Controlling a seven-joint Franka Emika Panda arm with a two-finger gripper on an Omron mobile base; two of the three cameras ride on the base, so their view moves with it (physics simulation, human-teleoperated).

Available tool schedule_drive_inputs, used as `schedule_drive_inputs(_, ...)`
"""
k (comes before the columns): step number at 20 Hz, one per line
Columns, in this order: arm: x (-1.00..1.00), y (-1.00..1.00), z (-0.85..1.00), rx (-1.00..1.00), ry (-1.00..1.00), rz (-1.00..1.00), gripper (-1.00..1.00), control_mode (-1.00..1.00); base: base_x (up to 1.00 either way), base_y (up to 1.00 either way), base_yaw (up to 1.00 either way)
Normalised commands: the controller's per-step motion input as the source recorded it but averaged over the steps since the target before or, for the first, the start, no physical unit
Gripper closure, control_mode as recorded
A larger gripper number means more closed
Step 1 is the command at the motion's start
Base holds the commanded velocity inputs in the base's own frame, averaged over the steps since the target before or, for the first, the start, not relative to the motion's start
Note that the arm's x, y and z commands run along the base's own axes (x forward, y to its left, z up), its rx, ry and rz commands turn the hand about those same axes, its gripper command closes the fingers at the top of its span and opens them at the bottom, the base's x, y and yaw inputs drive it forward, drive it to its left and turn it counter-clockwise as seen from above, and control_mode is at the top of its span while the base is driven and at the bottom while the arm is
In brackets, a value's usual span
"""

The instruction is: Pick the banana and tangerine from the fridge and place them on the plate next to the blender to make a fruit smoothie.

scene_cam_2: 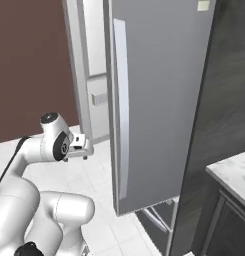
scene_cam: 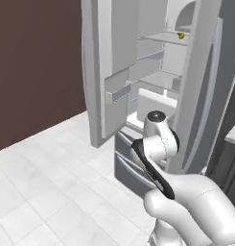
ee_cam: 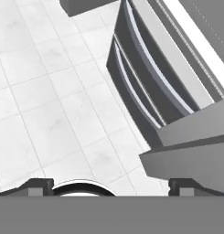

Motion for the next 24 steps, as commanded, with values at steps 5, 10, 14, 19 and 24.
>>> schedule_drive_inputs(5, 0.0, 0.0, 0.0, 0.0, 0.0, 0.0, -1.0, 1.0, 0.0, 0.66, -0.44)
schedule_drive_inputs(10, 0.0, 0.0, 0.0, 0.0, 0.0, 0.0, -1.0, 1.0, 0.12, 0.82, -0.47)
schedule_drive_inputs(14, 0.0, 0.0, 0.0, 0.0, 0.0, 0.0, -1.0, 1.0, 0.45, 0.9, -0.45)
schedule_drive_inputs(19, 0.0, 0.0, 0.0, 0.0, 0.0, 0.0, -1.0, 1.0, 0.57, 0.79, -0.47)
schedule_drive_inputs(24, 0.0, 0.0, 0.0, 0.0, 0.0, 0.0, -1.0, 1.0, 0.43, 0.17, -0.51)
